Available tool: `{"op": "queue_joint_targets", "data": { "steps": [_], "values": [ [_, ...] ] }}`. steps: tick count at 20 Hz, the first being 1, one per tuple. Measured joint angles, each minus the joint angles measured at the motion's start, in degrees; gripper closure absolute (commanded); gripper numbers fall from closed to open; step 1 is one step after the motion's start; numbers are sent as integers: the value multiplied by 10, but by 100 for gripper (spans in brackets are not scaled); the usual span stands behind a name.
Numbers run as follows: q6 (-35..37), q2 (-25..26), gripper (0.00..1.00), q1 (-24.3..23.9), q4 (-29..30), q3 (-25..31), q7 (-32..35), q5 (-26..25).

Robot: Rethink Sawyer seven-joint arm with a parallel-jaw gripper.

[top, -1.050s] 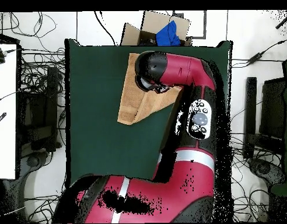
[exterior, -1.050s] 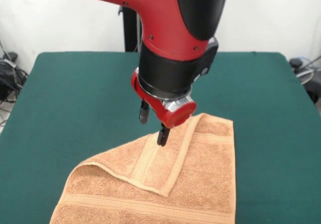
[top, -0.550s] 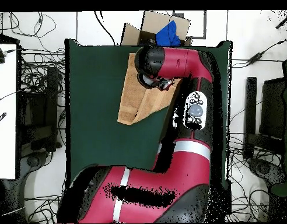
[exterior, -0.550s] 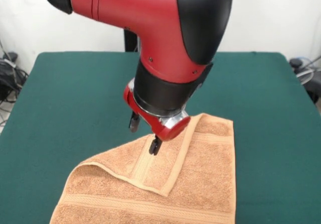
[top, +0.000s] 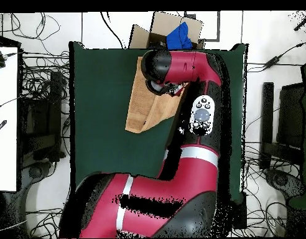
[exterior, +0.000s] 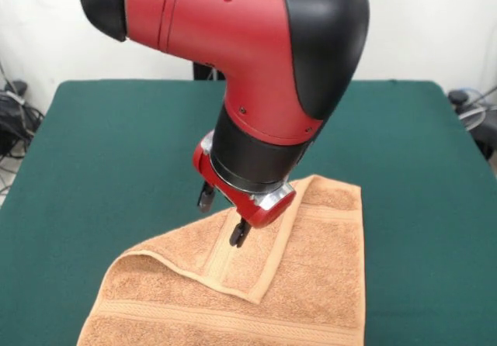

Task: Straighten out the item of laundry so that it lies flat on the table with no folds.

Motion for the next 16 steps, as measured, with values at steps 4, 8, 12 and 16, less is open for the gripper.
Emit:
{"op": "queue_joint_targets", "data": {
  "steps": [4,8,12,16],
  "values": [
    [0,1,0,4,0,-6,0,3],
    [0,1,0,3,0,-13,0,9],
    [0,1,0,3,0,-14,0,17],
    [0,2,0,3,0,-14,0,25]
  ]
}}
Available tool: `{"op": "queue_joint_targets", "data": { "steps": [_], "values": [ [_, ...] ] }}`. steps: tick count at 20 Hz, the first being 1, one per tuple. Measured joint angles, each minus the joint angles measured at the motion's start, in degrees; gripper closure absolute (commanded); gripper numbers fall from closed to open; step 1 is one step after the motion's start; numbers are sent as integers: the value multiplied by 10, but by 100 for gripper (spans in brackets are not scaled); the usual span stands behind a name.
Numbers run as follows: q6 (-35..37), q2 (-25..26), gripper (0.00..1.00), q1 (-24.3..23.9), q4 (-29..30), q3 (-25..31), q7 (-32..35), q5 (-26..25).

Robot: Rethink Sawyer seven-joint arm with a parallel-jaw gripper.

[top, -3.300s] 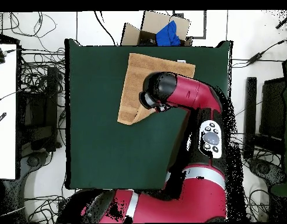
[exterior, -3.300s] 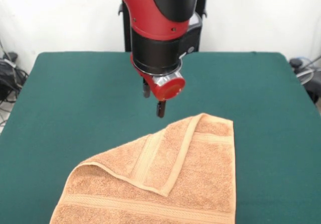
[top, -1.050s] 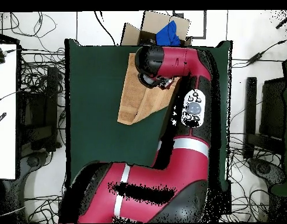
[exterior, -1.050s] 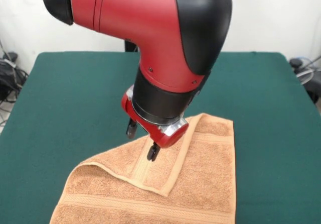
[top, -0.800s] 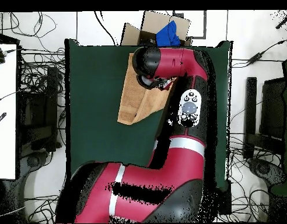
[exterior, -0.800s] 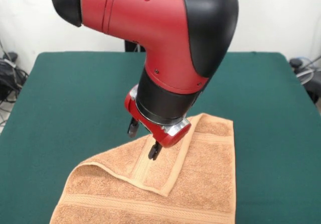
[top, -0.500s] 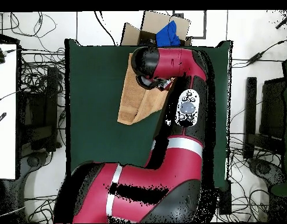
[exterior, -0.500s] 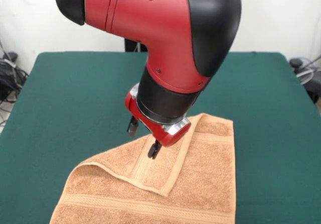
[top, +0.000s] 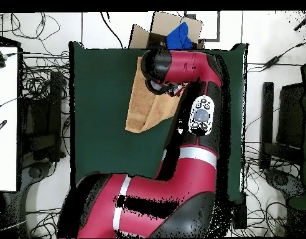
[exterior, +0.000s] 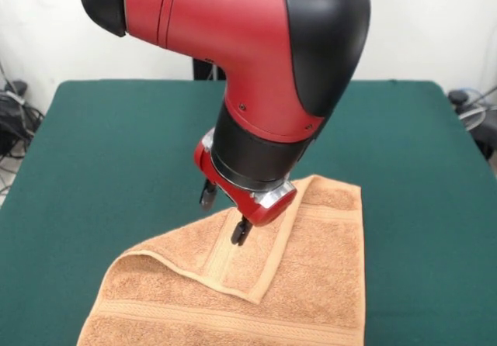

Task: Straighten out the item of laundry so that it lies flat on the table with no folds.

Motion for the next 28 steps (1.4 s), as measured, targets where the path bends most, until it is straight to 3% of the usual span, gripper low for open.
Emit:
{"op": "queue_joint_targets", "data": {
  "steps": [19,28],
  "values": [
    [5,11,0,-3,0,-4,0,5],
    [5,8,0,-65,0,14,-34,3]
  ]
}}
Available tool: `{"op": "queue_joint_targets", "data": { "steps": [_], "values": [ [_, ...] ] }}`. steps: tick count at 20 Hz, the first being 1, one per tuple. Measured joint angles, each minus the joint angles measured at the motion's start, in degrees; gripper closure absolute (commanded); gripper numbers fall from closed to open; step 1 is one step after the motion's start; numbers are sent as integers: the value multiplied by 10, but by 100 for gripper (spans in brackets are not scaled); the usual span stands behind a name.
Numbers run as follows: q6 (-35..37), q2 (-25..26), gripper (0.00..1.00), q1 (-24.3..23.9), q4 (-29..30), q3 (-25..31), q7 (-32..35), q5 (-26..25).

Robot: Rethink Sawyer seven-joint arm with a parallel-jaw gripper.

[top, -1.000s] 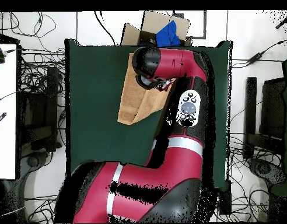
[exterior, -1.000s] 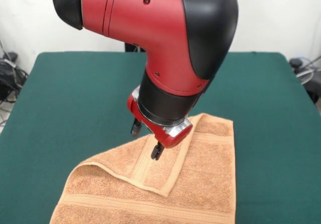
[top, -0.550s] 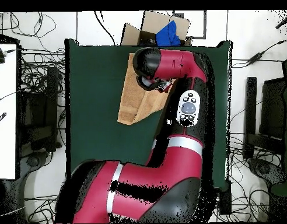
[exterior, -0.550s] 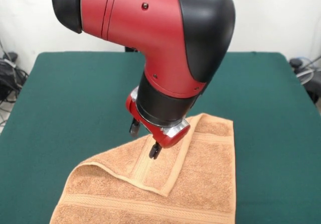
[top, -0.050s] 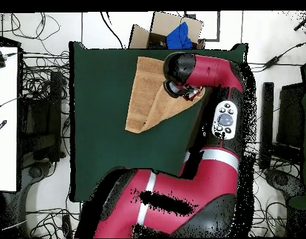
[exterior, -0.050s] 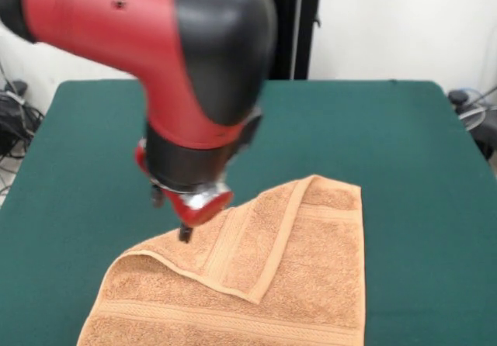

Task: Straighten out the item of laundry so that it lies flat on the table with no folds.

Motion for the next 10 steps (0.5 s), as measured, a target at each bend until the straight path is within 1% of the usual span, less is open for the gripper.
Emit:
{"op": "queue_joint_targets", "data": {
  "steps": [3,5,7,8,9,10],
  "values": [
    [0,-6,0,-25,2,17,-40,0],
    [0,-16,0,-52,7,40,-100,0],
    [0,-23,0,-67,10,52,-136,0],
    [0,-28,0,-80,12,62,-171,0],
    [0,-30,0,-85,12,66,-186,0],
    [0,-34,0,-93,12,69,-216,0]
  ]
}}
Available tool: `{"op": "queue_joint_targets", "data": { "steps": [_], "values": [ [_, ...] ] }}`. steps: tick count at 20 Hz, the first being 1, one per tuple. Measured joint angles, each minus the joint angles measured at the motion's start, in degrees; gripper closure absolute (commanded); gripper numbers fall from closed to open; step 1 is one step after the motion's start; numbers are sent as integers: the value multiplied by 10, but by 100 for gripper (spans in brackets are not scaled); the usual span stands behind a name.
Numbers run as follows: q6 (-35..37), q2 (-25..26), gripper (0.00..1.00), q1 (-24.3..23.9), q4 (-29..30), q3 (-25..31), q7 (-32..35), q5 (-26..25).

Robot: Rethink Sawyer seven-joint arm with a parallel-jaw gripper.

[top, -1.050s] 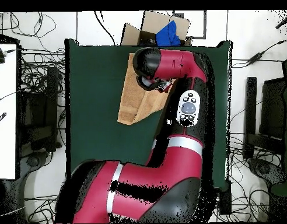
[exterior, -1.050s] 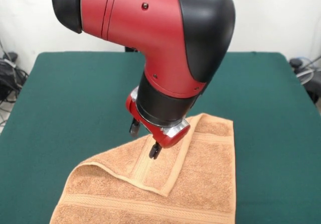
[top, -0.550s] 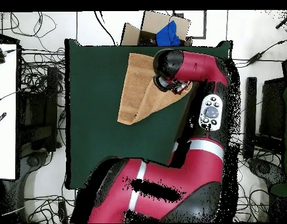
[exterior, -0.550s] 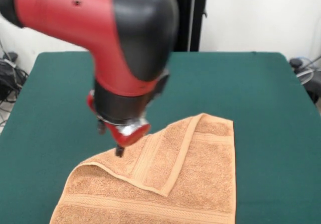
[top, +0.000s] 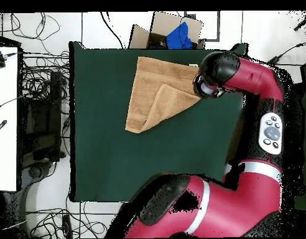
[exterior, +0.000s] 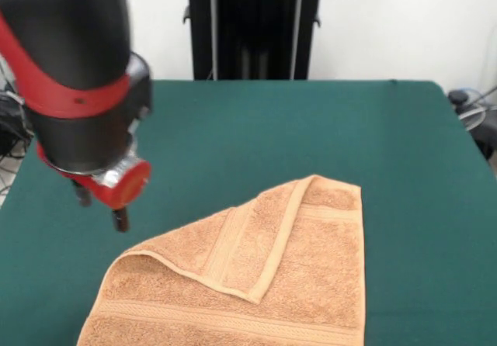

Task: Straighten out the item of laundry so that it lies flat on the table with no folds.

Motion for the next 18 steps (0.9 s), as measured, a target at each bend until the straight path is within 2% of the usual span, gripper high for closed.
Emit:
{"op": "queue_joint_targets", "data": {
  "steps": [2,6,16,18],
  "values": [
    [0,-4,0,-3,0,-4,-27,0],
    [0,-5,0,10,-5,-20,-26,0],
    [3,9,0,93,-36,-87,54,0],
    [3,11,0,97,-41,-89,60,0]
  ]
}}
